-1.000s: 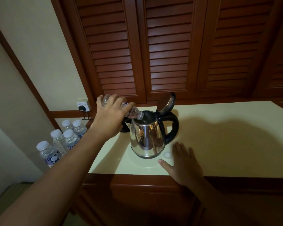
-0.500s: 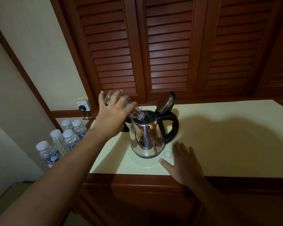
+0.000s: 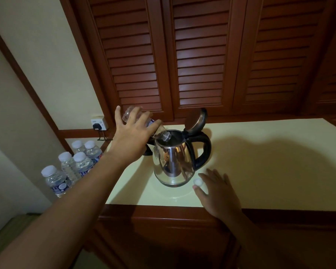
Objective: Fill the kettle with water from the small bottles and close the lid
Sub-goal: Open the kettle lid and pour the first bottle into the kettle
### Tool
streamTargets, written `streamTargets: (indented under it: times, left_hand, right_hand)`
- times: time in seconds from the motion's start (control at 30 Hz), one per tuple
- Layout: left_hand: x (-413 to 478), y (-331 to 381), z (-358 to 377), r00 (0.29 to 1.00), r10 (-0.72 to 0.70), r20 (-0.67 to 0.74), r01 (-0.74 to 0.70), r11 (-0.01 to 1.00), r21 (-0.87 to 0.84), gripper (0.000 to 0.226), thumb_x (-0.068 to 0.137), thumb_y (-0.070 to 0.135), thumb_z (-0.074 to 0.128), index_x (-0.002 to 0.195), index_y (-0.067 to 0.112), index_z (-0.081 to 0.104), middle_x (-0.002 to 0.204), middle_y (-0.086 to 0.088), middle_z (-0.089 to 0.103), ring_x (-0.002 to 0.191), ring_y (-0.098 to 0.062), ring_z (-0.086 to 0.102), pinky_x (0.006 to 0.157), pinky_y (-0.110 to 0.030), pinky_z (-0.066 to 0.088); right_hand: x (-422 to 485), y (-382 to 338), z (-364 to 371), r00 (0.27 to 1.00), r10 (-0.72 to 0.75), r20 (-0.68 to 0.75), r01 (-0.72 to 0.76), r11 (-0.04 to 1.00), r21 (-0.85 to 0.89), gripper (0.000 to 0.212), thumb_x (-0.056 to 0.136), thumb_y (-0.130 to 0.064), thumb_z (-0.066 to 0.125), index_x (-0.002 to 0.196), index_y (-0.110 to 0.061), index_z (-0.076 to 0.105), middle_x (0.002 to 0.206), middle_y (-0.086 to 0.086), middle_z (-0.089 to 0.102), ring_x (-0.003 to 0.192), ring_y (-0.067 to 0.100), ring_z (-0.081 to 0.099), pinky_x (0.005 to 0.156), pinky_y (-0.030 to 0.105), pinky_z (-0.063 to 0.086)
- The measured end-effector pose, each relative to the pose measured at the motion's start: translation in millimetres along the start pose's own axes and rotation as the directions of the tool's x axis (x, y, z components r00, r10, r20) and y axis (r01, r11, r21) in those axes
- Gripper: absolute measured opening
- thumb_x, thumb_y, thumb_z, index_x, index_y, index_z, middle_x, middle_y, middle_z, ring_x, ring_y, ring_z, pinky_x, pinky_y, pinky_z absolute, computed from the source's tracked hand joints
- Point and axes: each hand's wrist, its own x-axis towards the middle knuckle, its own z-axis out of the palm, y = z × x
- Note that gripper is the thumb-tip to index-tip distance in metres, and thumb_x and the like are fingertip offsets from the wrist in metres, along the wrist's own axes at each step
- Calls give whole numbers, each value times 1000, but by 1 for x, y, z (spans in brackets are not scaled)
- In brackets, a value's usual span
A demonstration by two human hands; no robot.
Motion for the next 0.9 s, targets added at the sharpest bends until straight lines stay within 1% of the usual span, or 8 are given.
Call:
streamTargets:
  times: [0.13,0.23,0.3,0.4,0.47,0.5,0.63,0.9]
  left_hand:
    - [-9,-1,5,995,-102,2,102,986,-135,88,82,24,79,157,38,36,153,-6,47,147,-39,33,114,-79,20]
    - [-18,1,6,968,-224,117,252,898,-360,74,98,35,62,162,42,24,155,1,47,144,-32,33,117,-70,25]
    - [-28,4,5,925,-324,196,377,732,-568,69,101,42,61,161,43,26,154,2,51,145,-30,36,117,-66,31]
    - [-62,23,-1,881,-388,270,403,320,-857,54,99,45,67,148,41,45,131,12,64,124,-14,56,103,-43,50]
    - [-93,46,-3,889,-344,302,349,82,-934,39,97,40,71,133,44,55,118,22,67,109,3,61,87,-19,52]
    - [-109,57,-2,902,-304,307,332,35,-942,36,96,36,72,128,44,57,115,23,69,107,7,62,83,-12,50]
    - [-156,85,10,940,-150,307,317,45,-947,40,93,25,78,127,40,64,115,29,71,106,4,68,87,-9,49]
    - [-183,84,13,959,-85,270,281,165,-945,43,87,29,85,127,38,71,119,20,75,111,-3,71,96,-22,56]
  right_hand:
    - [-1,1,-2,1000,-4,5,4,999,37,44,101,-56,42,139,-37,53,163,-4,34,155,20,17,126,46,3]
    - [0,2,-2,1000,-11,3,11,998,54,41,100,-55,43,134,-36,57,159,-7,40,154,19,22,127,48,6]
    - [2,3,-2,999,-36,4,36,997,73,41,99,-55,38,127,-34,59,146,-9,53,144,17,39,123,51,21]
    - [0,-1,-8,997,-58,-47,66,979,191,36,98,-49,40,114,-26,63,114,-9,64,108,11,56,102,44,45]
    - [-8,-11,-17,990,-78,-118,105,963,249,23,99,-36,54,114,-22,64,108,-4,67,100,12,54,97,36,44]
    - [-13,-18,-20,985,-95,-146,132,954,270,23,98,-29,62,118,-19,65,110,-1,68,101,13,52,95,30,40]
    - [-37,-37,-36,987,-110,-120,149,901,408,39,89,-30,76,125,-21,66,108,-11,61,98,8,50,86,9,33]
    - [-63,-35,-61,975,-218,-38,214,887,410,41,85,-34,79,123,-24,68,112,-32,53,111,-4,49,93,1,28]
